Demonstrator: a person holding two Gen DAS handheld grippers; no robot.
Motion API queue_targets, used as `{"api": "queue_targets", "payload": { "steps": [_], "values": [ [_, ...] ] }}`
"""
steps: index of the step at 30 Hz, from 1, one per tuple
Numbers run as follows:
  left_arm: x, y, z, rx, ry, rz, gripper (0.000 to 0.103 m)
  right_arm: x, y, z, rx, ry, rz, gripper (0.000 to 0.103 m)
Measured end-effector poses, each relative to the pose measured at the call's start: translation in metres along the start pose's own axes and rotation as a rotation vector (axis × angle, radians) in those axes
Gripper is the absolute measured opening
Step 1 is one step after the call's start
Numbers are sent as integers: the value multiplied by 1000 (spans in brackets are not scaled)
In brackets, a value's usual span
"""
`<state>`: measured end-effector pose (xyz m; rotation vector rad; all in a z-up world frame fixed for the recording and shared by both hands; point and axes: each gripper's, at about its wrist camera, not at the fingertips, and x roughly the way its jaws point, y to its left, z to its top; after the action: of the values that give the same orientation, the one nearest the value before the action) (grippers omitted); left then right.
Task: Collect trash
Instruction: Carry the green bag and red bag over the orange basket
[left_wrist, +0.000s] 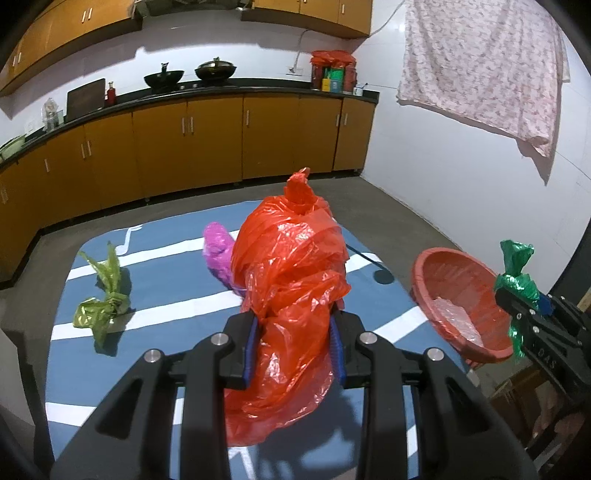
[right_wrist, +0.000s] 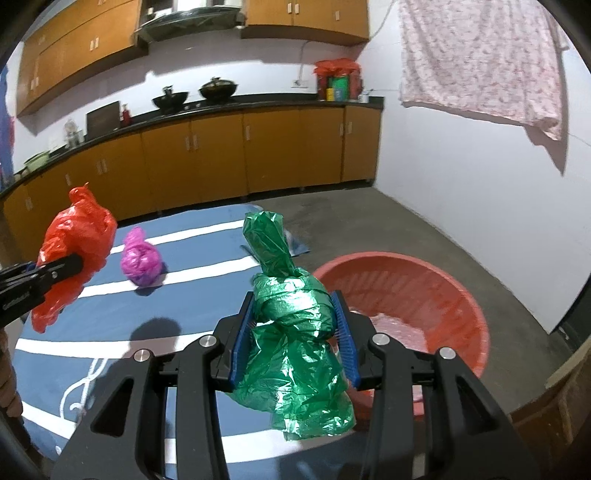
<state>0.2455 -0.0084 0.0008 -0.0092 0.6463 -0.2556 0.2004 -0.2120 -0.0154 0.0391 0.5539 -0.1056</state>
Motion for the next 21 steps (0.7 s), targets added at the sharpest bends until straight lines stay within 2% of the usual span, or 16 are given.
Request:
{"api": "queue_targets", "payload": {
  "steps": [10, 21],
  "values": [
    [7, -42, -2, 45, 12, -64, 31, -4, -31, -4, 5, -28, -125, 42],
    [25, -100, -2, 97, 40, -165, 31, -1, -66, -4, 59, -14, -195, 41]
  ]
}}
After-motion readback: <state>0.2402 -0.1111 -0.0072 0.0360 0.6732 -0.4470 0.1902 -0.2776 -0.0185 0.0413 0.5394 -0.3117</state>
